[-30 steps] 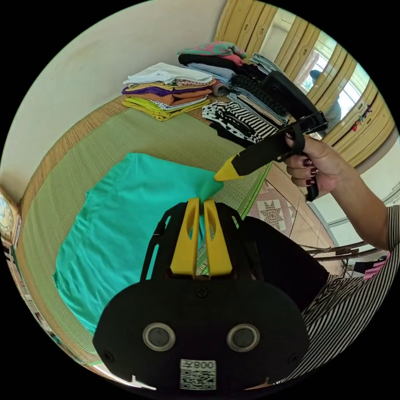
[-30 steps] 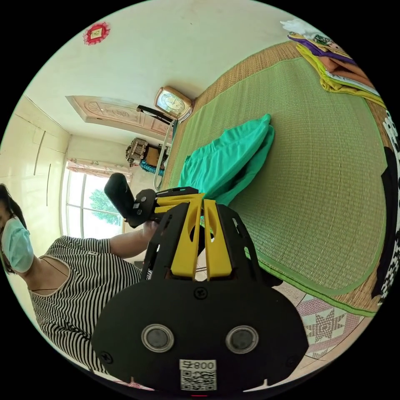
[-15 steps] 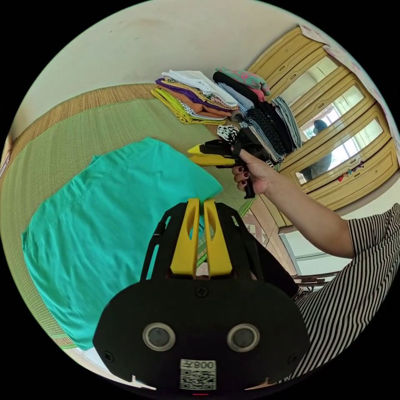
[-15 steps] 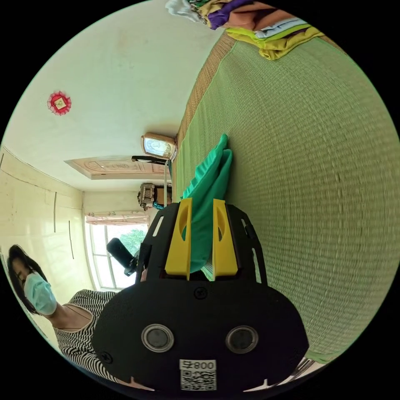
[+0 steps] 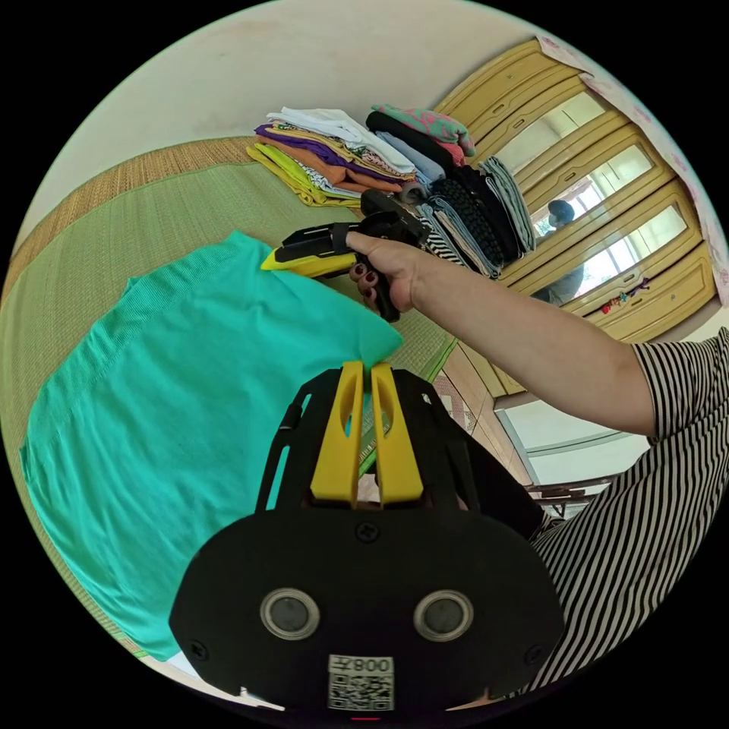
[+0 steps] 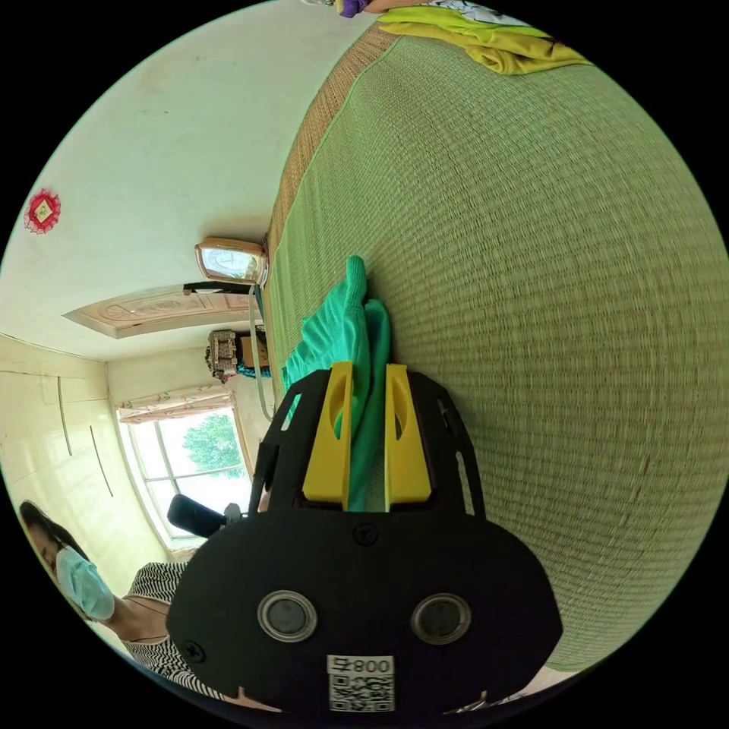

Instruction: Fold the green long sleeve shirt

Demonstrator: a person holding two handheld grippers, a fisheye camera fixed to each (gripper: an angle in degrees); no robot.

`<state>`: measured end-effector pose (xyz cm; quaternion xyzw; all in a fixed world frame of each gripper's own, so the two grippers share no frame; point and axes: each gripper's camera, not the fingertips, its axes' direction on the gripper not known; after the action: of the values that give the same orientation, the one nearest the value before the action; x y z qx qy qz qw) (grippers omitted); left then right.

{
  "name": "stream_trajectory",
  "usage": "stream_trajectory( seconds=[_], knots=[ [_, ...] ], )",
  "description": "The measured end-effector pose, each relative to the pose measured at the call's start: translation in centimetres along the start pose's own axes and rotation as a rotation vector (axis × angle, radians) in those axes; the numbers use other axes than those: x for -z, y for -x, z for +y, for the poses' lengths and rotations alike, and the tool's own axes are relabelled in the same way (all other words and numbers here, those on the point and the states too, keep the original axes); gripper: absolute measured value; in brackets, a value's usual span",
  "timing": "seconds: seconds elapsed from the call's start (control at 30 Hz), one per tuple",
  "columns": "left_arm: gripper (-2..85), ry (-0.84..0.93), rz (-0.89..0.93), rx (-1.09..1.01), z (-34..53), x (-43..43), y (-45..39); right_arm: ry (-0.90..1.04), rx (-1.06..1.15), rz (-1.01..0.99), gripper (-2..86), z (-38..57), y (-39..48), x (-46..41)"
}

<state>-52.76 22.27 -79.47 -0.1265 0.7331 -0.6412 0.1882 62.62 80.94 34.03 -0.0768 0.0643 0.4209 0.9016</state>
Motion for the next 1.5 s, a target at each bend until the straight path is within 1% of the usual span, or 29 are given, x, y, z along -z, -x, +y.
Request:
stream_trajectory(
  seconds=[0.1, 0.27, 0.33, 0.43, 0.5, 0.57, 0.67, 0.77, 0.83, 0.9, 1.03, 1.1, 1.17, 1.3, 1.4, 1.5],
  knots=[
    [1.5, 0.009, 0.009, -0.009, 0.4, -0.1, 0.5, -0.006, 0.005, -0.012, 3.6, -0.2, 0.7, -0.3],
    [1.4, 0.023, 0.059, -0.046, 1.5, 0.0, 0.8, -0.026, 0.043, -0.063, 2.3, 0.8, 2.0, 1.1],
    [1.4, 0.05, 0.09, -0.077, 2.3, -0.3, 0.7, -0.033, 0.053, -0.054, 2.1, 1.9, 2.5, 1.9],
    [1.4, 0.102, 0.109, -0.103, 3.9, -1.1, 0.7, -0.054, 0.012, -0.026, 1.8, 4.0, 2.1, 2.9],
    [1.4, 0.108, 0.118, -0.111, 5.0, -1.1, 0.9, -0.087, -0.044, -0.071, 1.8, 5.8, 1.3, 3.4],
    [1.4, 0.093, 0.126, -0.111, 6.2, -0.4, 1.3, -0.114, -0.06, -0.096, 1.7, 6.9, 1.7, 3.6],
    [1.4, 0.04, 0.135, -0.104, 8.4, 1.9, 2.7, -0.146, -0.034, -0.11, 1.7, 7.9, 4.4, 3.6],
    [1.4, -0.05, 0.151, -0.065, 11.1, 5.5, 5.2, -0.178, 0.035, -0.137, 1.7, 8.1, 9.2, 3.1],
    [1.4, -0.153, 0.16, -0.015, 14.1, 9.2, 7.8, -0.185, 0.095, -0.14, 1.7, 7.9, 13.0, 2.2],
    [1.4, -0.233, 0.154, 0.029, 16.7, 12.0, 9.9, -0.173, 0.185, -0.133, 1.8, 7.4, 18.5, 0.3],
    [1.4, -0.396, 0.118, 0.158, 23.7, 17.8, 15.0, -0.125, 0.303, -0.13, 2.0, 6.4, 26.7, -4.1],
    [1.3, -0.445, 0.093, 0.212, 26.8, 19.6, 17.2, -0.075, 0.369, -0.113, 2.1, 5.6, 31.6, -8.1],
    [1.3, -0.48, 0.072, 0.274, 30.0, 20.9, 19.5, -0.033, 0.397, -0.094, 2.1, 4.9, 34.8, -11.4],
    [1.3, -0.557, 0.088, 0.435, 37.0, 22.3, 25.3, 0.062, 0.427, -0.023, 2.1, 3.2, 40.4, -19.4],
    [1.3, -0.595, 0.121, 0.573, 41.5, 22.0, 29.7, 0.12, 0.411, 0.074, 2.1, 2.1, 43.0, -25.1],
    [1.3, -0.618, 0.177, 0.691, 45.5, 21.1, 33.4, 0.173, 0.379, 0.131, 2.1, 1.2, 44.5, -30.0]
  ],
)
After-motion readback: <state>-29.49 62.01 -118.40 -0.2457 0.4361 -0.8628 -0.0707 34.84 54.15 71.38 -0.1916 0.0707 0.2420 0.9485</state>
